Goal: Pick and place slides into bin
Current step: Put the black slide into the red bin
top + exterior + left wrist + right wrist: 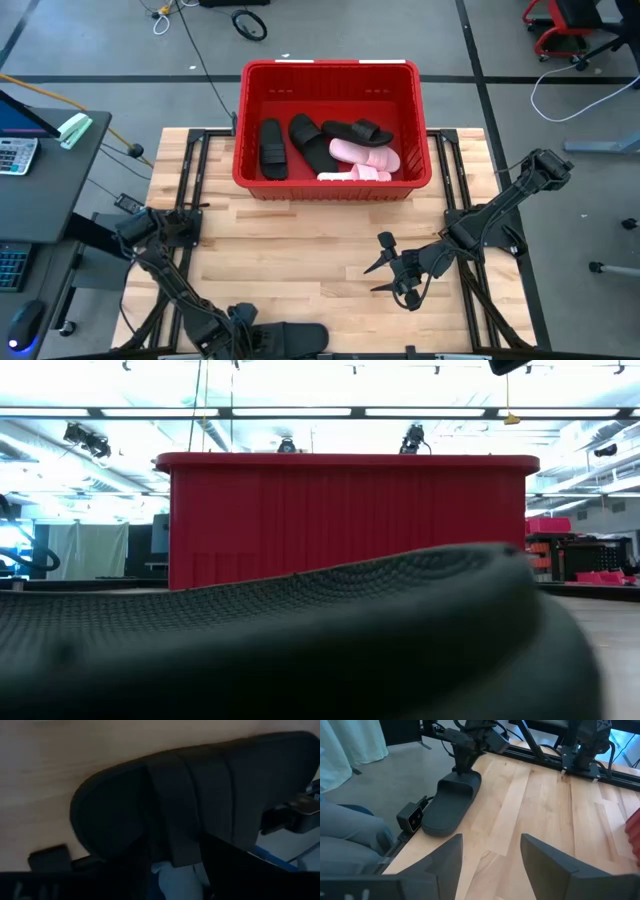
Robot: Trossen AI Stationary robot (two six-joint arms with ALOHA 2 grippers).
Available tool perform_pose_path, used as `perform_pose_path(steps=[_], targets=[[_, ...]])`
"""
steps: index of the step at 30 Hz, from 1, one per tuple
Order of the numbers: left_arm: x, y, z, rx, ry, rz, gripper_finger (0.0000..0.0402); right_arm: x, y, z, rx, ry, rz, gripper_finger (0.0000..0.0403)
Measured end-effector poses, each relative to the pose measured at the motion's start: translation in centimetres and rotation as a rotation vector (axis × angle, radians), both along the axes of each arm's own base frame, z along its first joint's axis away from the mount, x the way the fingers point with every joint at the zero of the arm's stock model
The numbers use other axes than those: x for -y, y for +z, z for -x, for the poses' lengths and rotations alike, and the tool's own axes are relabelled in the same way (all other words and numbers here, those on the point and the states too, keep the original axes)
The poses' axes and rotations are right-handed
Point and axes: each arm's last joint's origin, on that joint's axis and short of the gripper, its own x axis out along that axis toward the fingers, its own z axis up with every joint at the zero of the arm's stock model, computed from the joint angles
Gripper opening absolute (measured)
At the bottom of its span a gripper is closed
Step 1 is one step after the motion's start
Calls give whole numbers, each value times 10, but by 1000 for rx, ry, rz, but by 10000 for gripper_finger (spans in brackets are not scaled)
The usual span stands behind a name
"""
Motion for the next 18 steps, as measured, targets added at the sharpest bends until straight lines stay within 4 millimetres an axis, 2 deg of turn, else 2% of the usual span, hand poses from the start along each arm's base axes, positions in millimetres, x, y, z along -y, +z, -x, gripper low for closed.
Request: perform_pose_path(steps=[7, 11, 18], targets=[[-3, -9, -13, 13, -7, -16, 169, 0, 0, 0, -9, -10, -21, 206], [0, -24, -22, 32, 4, -14, 169, 0, 0, 0, -12, -9, -19, 206], [2, -25, -33, 139, -16, -19, 153, 0, 0, 0, -11, -9, -18, 206]])
